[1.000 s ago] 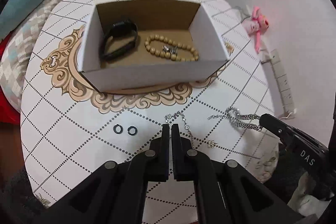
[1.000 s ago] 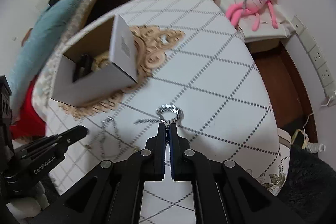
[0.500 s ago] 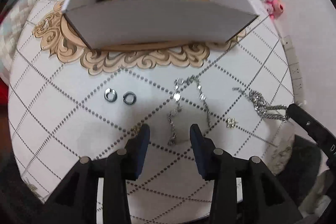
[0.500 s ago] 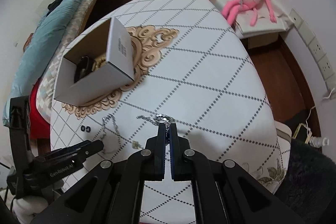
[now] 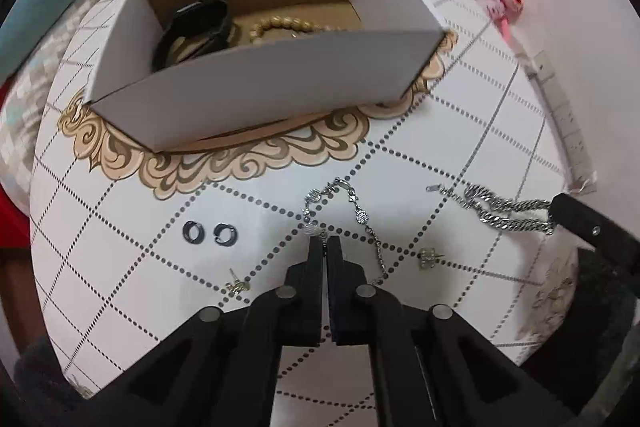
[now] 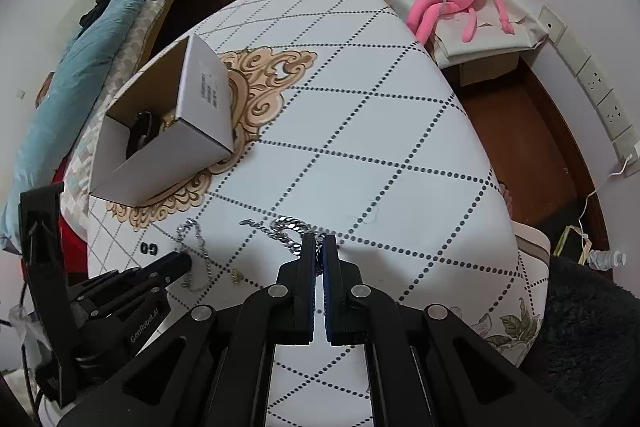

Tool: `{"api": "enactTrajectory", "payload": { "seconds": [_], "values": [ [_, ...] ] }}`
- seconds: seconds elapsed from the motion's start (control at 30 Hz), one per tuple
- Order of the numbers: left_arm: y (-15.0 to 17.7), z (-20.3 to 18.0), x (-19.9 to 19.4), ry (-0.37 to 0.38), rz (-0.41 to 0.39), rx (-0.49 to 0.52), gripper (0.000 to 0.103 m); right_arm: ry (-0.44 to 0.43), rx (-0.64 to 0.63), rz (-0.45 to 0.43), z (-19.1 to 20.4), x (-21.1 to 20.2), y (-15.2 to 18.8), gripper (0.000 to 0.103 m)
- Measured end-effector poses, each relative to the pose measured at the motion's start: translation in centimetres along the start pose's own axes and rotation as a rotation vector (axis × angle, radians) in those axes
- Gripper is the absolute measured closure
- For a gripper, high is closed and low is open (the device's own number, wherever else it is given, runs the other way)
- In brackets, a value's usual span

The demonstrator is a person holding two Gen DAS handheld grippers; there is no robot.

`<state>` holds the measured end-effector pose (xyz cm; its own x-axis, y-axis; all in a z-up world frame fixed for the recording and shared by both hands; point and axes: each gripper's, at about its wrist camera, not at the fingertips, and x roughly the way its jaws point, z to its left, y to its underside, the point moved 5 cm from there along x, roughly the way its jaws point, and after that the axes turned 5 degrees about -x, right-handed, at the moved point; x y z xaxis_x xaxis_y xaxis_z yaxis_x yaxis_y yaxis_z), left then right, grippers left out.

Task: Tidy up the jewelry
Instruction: 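Carry both silver chains into the white box and release them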

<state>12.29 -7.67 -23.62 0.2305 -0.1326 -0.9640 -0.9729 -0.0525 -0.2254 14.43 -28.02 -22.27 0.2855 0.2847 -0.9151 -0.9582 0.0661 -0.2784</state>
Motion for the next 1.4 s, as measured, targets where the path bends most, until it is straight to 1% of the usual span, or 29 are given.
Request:
{"api": "enactTrajectory", "payload": {
  "seconds": [0.17,0.4,0.53,0.7,0.8,0.93,1.0,1.07,1.13,1.27,1.3,1.33,1.4],
  "values": [
    [-0.2,1.1,-2.9,0.072,-0.037,-0.048,0.103,-0.037,-0.012,-0.029,1.1,-1.5,-0.9,0.1],
    [-1.5,2.7,-6.4,0.154,-0.092,-0.091,0.103,-0.096,-0.025,-0.065,2.9,-3.5,-2.3,0.1],
    [-3.6,2.4,-8.5,0.198,-0.135,-0.094,0.103,-0.13,-0.036,-0.078,4.0,-4.7,-2.9,0.1],
    [-6.3,2.2,-12.4,0.242,-0.218,-0.088,0.103,-0.171,-0.077,-0.116,5.9,-7.0,-4.9,0.1],
    [-8.5,2.6,-15.1,0.241,-0.275,-0.074,0.103,-0.212,-0.103,-0.139,7.6,-8.4,-6.7,0.1],
    [-11.2,3.4,-16.2,0.223,-0.304,-0.072,0.103,-0.239,-0.162,-0.178,10.4,-9.9,-9.8,0.1],
    [-12.3,4.0,-16.2,0.202,-0.311,-0.074,0.103,-0.24,-0.19,-0.19,11.7,-10.2,-11.2,0.1],
    [-13.0,4.7,-15.5,0.188,-0.297,-0.077,0.103,-0.229,-0.223,-0.198,12.9,-10.2,-12.6,0.1],
    [-13.5,5.3,-14.2,0.177,-0.27,-0.079,0.103,-0.216,-0.244,-0.188,14.1,-9.4,-13.9,0.1],
    [-14.2,6.5,-11.8,0.152,-0.21,-0.099,0.103,-0.181,-0.281,-0.127,16.0,-6.3,-16.3,0.1],
    [-14.3,6.9,-11.3,0.135,-0.193,-0.108,0.1,-0.169,-0.292,-0.105,16.4,-5.4,-16.7,0.1],
    [-14.5,7.2,-10.6,0.112,-0.17,-0.122,0.1,-0.165,-0.301,-0.072,16.7,-4.3,-17.1,0.1],
    [-14.5,8.1,-9.6,0.055,-0.133,-0.151,0.099,-0.139,-0.315,-0.037,16.8,-2.5,-17.7,0.1]
  ]
}}
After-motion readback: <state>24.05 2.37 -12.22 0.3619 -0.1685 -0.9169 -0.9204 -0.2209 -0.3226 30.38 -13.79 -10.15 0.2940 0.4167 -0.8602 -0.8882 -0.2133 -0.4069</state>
